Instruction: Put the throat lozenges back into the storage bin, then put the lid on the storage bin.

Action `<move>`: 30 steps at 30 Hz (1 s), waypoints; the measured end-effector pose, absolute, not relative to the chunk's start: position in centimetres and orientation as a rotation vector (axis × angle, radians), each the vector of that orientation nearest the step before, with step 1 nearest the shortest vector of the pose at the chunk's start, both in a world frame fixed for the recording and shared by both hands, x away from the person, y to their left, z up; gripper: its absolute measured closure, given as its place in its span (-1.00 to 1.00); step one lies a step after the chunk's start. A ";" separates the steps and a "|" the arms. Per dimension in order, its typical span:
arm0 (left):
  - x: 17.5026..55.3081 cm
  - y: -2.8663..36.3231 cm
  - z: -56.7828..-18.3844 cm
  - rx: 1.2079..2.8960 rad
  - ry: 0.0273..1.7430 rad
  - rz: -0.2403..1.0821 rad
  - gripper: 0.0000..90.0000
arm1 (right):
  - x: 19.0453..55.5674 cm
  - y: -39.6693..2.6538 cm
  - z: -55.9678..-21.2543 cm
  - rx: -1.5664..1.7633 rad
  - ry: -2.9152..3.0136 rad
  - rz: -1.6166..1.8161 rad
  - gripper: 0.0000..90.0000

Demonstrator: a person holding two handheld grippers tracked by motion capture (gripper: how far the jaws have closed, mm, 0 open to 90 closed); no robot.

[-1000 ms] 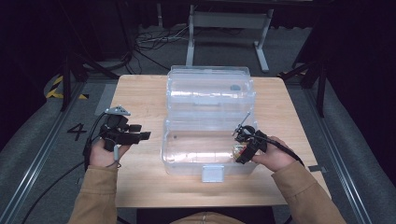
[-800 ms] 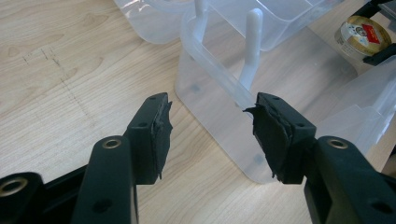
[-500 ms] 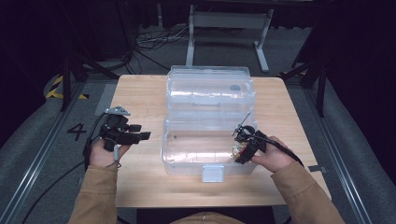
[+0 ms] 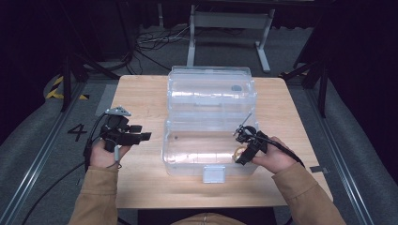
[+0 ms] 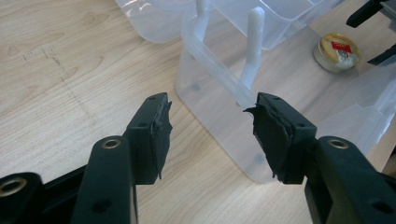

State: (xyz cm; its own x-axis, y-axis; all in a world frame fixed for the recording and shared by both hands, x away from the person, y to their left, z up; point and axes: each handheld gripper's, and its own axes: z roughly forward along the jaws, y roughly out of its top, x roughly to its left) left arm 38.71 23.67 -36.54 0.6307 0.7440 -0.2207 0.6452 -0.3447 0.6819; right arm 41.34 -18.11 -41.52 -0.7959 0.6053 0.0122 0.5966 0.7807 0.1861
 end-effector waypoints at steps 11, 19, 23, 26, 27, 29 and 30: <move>38.8 23.5 -36.6 2.091 1.079 0.161 0.03 | 40.9 -18.9 -40.6 0.985 2.896 0.376 -0.53; 38.8 23.4 -36.6 2.099 1.072 0.158 0.03 | 40.6 -20.0 -38.9 1.002 2.862 0.559 -0.42; 38.8 23.3 -36.6 2.097 1.065 0.158 0.03 | 40.3 -20.6 -37.5 1.001 2.823 0.675 -0.40; 38.8 23.2 -36.6 2.102 1.057 0.156 0.03 | 40.3 -21.0 -36.9 0.994 2.807 0.728 -0.39; 38.8 23.1 -36.6 2.102 1.057 0.153 0.03 | 40.2 -21.1 -36.5 0.993 2.796 0.759 -0.39; 38.8 23.0 -36.5 2.103 1.050 0.154 0.03 | 40.1 -21.3 -36.0 0.980 2.792 0.803 -0.39; 38.7 23.0 -36.5 2.101 1.048 0.156 0.03 | 40.1 -21.3 -35.7 0.976 2.788 0.822 -0.39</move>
